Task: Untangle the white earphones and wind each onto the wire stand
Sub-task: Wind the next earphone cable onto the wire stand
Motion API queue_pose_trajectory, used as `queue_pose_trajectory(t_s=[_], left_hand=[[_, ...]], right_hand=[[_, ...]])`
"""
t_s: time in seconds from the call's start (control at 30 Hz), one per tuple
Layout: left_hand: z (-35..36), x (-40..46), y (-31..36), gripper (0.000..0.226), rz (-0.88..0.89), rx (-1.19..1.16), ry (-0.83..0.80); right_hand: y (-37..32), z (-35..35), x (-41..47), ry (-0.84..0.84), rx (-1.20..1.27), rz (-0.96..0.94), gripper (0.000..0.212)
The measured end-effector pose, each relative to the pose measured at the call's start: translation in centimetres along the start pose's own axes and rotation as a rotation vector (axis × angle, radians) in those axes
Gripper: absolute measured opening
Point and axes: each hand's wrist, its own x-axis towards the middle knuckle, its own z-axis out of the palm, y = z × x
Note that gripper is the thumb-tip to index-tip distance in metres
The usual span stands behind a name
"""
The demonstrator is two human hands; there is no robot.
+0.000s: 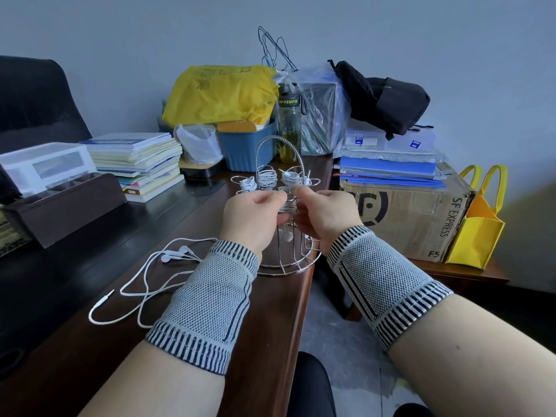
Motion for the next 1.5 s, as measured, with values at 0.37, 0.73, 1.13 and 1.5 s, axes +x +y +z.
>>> queue_pose_trajectory(t_s=[0.37, 0.73, 1.13, 1.5], left_hand=[[-1.5, 0.5, 0.3, 0.025, 0.002, 0.233, -0.083], [-1.3, 0.4, 0.4, 0.034, 0.149, 0.509, 0.006], [-1.6, 0.9, 0.1, 0.041, 0.15, 0.481, -0.006], [-4.3, 3.4, -5.4, 0.024, 0.106, 0.804, 0.217]], right_hand=[[0.3, -0.6, -0.7, 0.052, 0.037, 0.062, 0.033], [0.0, -0.2, -1.0, 0.09, -0.126, -0.089, 0.04], [0.6, 0.0, -1.1, 0.121, -0.115, -0.158, 0.046], [6.4, 0.0, -4.3, -0.17, -0.829, -0.425, 0.022]])
